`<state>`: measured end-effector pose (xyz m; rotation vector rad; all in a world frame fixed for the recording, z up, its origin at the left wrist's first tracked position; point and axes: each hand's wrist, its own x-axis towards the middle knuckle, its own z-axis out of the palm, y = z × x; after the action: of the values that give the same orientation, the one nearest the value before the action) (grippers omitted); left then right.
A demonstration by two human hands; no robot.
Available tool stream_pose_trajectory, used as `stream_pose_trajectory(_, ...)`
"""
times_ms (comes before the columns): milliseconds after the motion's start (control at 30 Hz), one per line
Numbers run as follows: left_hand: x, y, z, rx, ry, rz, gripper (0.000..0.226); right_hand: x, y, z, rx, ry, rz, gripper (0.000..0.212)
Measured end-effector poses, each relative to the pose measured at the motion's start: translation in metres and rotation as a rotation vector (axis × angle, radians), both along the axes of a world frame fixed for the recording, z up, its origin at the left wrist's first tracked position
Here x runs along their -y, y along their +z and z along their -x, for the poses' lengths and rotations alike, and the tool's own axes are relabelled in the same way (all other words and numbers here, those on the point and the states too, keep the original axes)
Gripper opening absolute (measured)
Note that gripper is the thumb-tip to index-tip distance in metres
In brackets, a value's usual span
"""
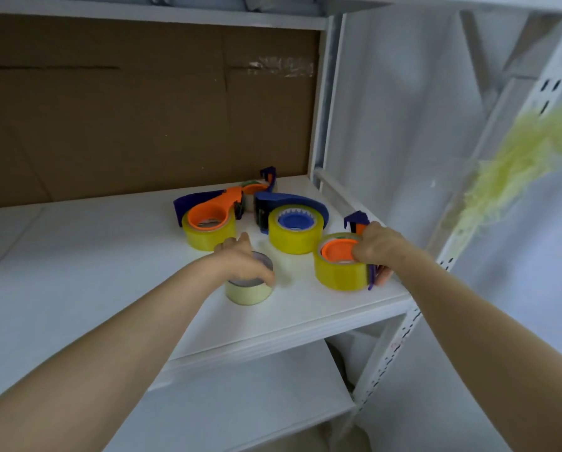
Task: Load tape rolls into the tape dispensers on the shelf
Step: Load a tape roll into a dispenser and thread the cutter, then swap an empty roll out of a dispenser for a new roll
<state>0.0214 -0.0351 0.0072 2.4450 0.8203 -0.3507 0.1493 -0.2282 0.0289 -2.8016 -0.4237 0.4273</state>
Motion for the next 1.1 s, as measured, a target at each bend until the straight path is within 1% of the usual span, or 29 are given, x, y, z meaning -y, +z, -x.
stream_pose_trajectory(33,0.002,-0.002,0.0,-0.033,-0.033,-0.049,0.125,-0.001,-0.008,0.0,-0.003,-0.017,-0.01,0.037)
stream_pose_trajectory(100,0.006,-0.004,0.001,-0.072,-0.058,-0.088,0.129,-0.006,-0.021,-0.001,0.0,-0.06,-0.064,0.059)
stream_pose_trajectory(133,0.007,-0.007,0.001,-0.074,-0.056,-0.094,0.13,-0.008,-0.025,-0.002,-0.027,-0.088,-0.105,0.066)
stream_pose_trajectory(200,0.008,-0.012,0.004,-0.028,-0.048,-0.073,0.126,-0.011,-0.025,-0.001,-0.071,-0.095,-0.125,0.068)
stream_pose_trajectory(233,0.007,-0.014,0.005,0.017,-0.037,-0.05,0.123,-0.012,-0.019,0.002,-0.04,-0.069,-0.061,0.066)
stream_pose_trajectory(267,0.005,-0.016,0.006,0.072,-0.013,-0.015,0.121,-0.015,-0.013,0.004,0.068,-0.021,0.038,0.065)
stream_pose_trajectory(300,0.003,-0.015,0.007,0.131,0.022,0.037,0.118,-0.017,-0.005,0.008,0.227,0.05,0.118,0.063)
stream_pose_trajectory(333,0.001,-0.013,0.008,0.193,0.063,0.107,0.114,-0.022,0.004,0.012,0.36,0.144,0.121,0.058)
stream_pose_trajectory(367,-0.002,-0.01,0.009,0.255,0.105,0.193,0.106,-0.029,0.012,0.017,0.409,0.269,0.04,0.051)
stream_pose_trajectory(400,-0.005,-0.006,0.011,0.323,0.142,0.299,0.09,-0.037,0.018,0.021,0.338,0.398,-0.102,0.046)
stream_pose_trajectory(433,-0.006,0.0,0.015,0.391,0.174,0.423,0.072,-0.044,0.022,0.025,0.159,0.496,-0.265,0.048)
stream_pose_trajectory(467,-0.007,0.007,0.021,0.439,0.206,0.547,0.058,-0.051,0.024,0.029,-0.093,0.561,-0.41,0.057)
stream_pose_trajectory(500,-0.007,0.013,0.027,0.471,0.243,0.654,0.049,-0.058,0.022,0.031,-0.331,0.613,-0.504,0.068)
stream_pose_trajectory(533,-0.008,0.018,0.034,0.498,0.287,0.747,0.044,-0.066,0.019,0.033,-0.48,0.662,-0.55,0.075)
stream_pose_trajectory(567,-0.01,0.021,0.042,0.529,0.333,0.835,0.038,-0.075,0.015,0.035,-0.553,0.714,-0.587,0.078)
stream_pose_trajectory(633,-0.015,0.023,0.06,0.598,0.409,0.986,0.031,-0.097,0.005,0.041,-0.581,0.777,-0.695,0.075)
stream_pose_trajectory(700,-0.02,0.022,0.079,0.656,0.48,1.025,0.037,-0.122,-0.003,0.053,-0.518,0.81,-0.793,0.061)
stream_pose_trajectory(767,-0.025,0.02,0.101,0.704,0.573,1.027,0.041,-0.144,-0.008,0.07,-0.387,0.886,-0.809,0.049)
stream_pose_trajectory(833,-0.029,0.017,0.123,0.726,0.664,1.015,0.043,-0.159,-0.013,0.09,-0.26,0.945,-0.818,0.041)
stream_pose_trajectory(900,-0.03,0.015,0.141,0.725,0.736,0.955,0.046,-0.166,-0.017,0.109,-0.206,0.917,-0.839,0.035)
stream_pose_trajectory(967,-0.03,0.014,0.153,0.725,0.761,0.836,0.046,-0.168,-0.02,0.121,-0.107,0.88,-0.774,0.032)
stream_pose_trajectory(1033,-0.028,0.015,0.157,0.747,0.761,0.735,0.045,-0.167,-0.019,0.125,0.018,0.871,-0.634,0.029)
stream_pose_trajectory(1100,-0.029,0.016,0.155,0.766,0.752,0.689,0.039,-0.165,-0.015,0.122,0.08,0.868,-0.525,0.032)
